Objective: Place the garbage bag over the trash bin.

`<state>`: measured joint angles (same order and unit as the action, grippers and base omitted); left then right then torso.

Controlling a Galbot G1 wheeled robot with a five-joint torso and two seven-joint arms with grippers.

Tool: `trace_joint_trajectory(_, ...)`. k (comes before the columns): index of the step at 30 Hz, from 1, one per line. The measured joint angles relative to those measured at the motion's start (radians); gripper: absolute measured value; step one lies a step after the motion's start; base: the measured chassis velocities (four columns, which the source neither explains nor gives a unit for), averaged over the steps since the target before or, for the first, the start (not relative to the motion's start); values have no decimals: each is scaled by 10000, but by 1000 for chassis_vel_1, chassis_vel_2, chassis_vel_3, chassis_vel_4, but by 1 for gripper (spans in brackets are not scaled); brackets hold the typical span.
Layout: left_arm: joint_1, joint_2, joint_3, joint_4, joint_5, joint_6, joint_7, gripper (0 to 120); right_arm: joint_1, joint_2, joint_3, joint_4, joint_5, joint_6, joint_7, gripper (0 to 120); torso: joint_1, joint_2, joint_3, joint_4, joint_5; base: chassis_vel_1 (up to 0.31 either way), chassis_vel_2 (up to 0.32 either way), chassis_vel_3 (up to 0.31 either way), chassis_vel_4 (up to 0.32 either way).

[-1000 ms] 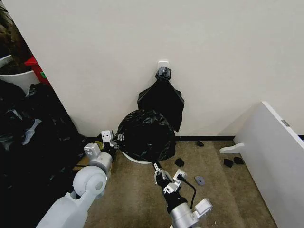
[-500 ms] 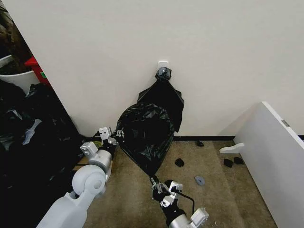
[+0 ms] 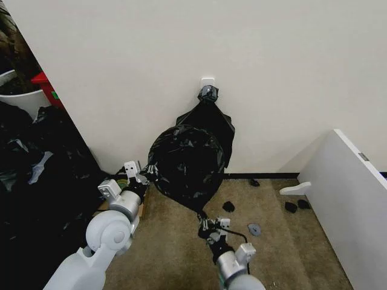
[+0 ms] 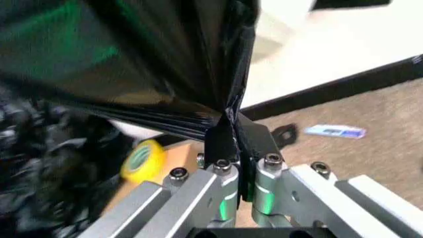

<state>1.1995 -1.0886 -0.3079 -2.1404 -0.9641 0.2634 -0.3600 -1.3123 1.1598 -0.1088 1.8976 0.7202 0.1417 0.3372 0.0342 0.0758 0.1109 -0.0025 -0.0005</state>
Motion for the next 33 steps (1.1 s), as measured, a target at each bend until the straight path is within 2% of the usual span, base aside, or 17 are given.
trace_joint_trajectory(4, -10, -3, -72, -3, -116, 110, -89, 3, 75, -19, 84, -146, -150, -15, 129, 0, 0, 0, 0, 0, -1, 0, 0, 0, 0)
trace_joint_trajectory(7, -87, -1, -196, 47, -246, 157, -180, 3, 8, -181, 151, -492, -1086, -35, 424, 0, 0, 0, 0, 0, -3, 0, 0, 0, 0)
trace_joint_trajectory(8, -123, -5, -236, 86, -262, 149, -199, 2, -45, -249, 198, -603, -1286, -53, 526, 5, 1, 0, 2, -8, -2, 0, 0, 0, 0)
trace_joint_trajectory(10, -129, -8, -242, 113, -265, 148, -206, 2, -48, -253, 206, -607, -1350, -43, 535, 7, 1, 0, 1, -6, -3, 0, 0, 0, 0)
trace_joint_trajectory(11, -150, -12, -248, 197, -263, 121, -198, 1, -129, -314, 246, -608, -1460, 18, 555, 15, 1, -1, 0, -1, 2, 0, 0, 0, 0)
trace_joint_trajectory(15, -168, -5, -259, 349, -247, 82, -195, 1, -271, -420, 273, -368, -1600, 233, 533, 25, 0, 0, -1, -3, -2, 0, 0, 0, 0)
trace_joint_trajectory(16, -196, 9, -283, 471, -225, 6, -189, 1, -366, -513, 284, -141, -1661, 362, 503, 33, 0, 0, -1, -1, 0, 0, 0, 0, 0)
trace_joint_trajectory(20, -217, 22, -303, 572, -217, -37, -188, 1, -424, -607, 329, 36, -1643, 485, 478, 41, 0, 0, -1, 0, -1, 0, 0, 0, 0)
trace_joint_trajectory(23, -159, 77, -270, 634, -100, -52, -168, 1, -453, -678, 656, 177, -1415, 711, 548, 59, 0, 0, -1, -1, 1, 0, 0, 0, 0)
trace_joint_trajectory(25, -125, 97, -242, 639, -49, -68, -157, 1, -448, -671, 738, 227, -1309, 734, 629, 61, 0, 0, -1, -1, 1, 0, 0, 0, 0)
trace_joint_trajectory(27, 28, 185, 13, 703, 371, -220, -51, 1, -398, -605, 1246, 760, -697, 867, 929, 75, 0, 0, 0, 1, 0, 0, 0, 0, 0)
trace_joint_trajectory(29, 71, 205, 132, 726, 523, -295, -11, 1, -399, -598, 1397, 981, -545, 950, 938, 78, 0, 0, 0, 0, 0, 0, 0, 0, 0)
trace_joint_trajectory(31, 197, 209, 437, 748, 861, -395, 65, 1, -460, -647, 1656, 1622, -330, 1201, 770, 90, 0, 0, 0, 0, -1, 0, 0, 0, 0)
trace_joint_trajectory(33, 237, 192, 527, 751, 995, -432, 105, 1, -498, -681, 1685, 1796, -316, 1279, 648, 91, 0, 0, -1, 0, -4, 0, 0, 0, 0)
